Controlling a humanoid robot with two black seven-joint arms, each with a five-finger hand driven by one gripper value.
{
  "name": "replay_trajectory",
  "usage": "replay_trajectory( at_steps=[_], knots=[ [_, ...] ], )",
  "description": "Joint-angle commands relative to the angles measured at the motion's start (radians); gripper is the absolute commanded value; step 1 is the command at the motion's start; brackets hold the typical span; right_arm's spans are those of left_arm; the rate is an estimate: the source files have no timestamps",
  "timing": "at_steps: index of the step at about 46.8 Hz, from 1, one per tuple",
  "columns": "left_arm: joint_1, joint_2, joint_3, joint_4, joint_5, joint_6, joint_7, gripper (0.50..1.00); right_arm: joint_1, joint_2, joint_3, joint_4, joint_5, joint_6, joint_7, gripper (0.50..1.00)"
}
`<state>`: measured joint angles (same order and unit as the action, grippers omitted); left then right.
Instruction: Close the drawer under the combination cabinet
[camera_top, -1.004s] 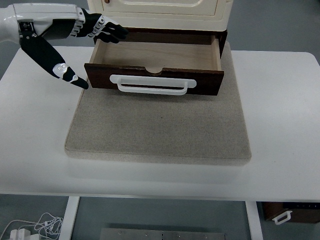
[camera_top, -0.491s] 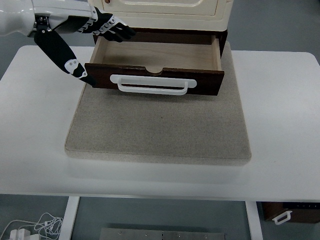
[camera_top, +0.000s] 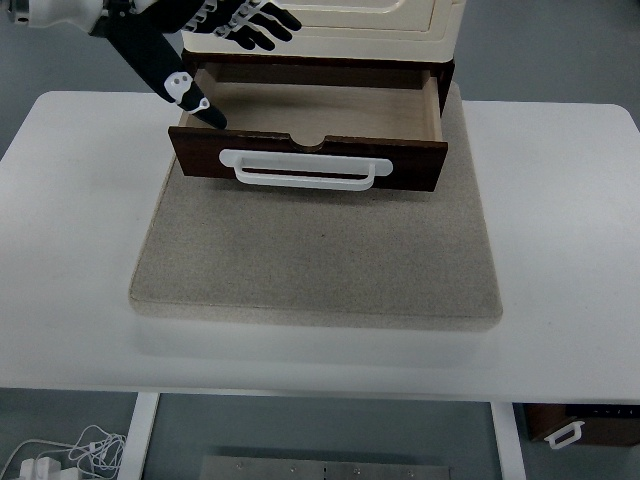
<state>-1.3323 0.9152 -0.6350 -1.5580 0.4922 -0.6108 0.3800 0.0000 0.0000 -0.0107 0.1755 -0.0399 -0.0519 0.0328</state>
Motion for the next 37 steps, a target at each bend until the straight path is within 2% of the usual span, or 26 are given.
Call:
replay_trajectory(
  at_steps=[1, 8, 11, 22, 26, 37],
  knots=[
    [-0.025, -0.028, -0.002, 0.032, -0.098, 0.000, 0.000, 1.000, 0.000, 0.000, 0.000, 0.001, 0.000, 0.001, 0.001, 0.952],
    [-0.079, -0.059, -0.002, 0.067, -0.225, 0.000, 0.005, 1.000, 0.000, 0.000, 0.000, -0.001, 0.000, 0.000, 0.001, 0.952],
    [-0.085, -0.059, 0.000, 0.062, -0.257, 0.000, 0.023, 1.000, 0.000, 0.000, 0.000, 0.001, 0.000, 0.000, -0.001, 0.952],
    [-0.085, -0.068, 0.005, 0.053, -0.366, 0.000, 0.181, 1.000, 0.000, 0.000, 0.000, -0.001, 0.000, 0.000, 0.001, 0.952],
    [-0.087, -0.070, 0.041, 0.042, -0.370, 0.000, 0.223, 1.000, 0.000, 0.000, 0.000, 0.001, 0.000, 0.000, 0.001, 0.952],
    [-0.120, -0.070, 0.161, -0.019, -0.370, 0.000, 0.231, 1.000, 0.000, 0.000, 0.000, 0.001, 0.000, 0.001, -0.001, 0.952]
  ],
)
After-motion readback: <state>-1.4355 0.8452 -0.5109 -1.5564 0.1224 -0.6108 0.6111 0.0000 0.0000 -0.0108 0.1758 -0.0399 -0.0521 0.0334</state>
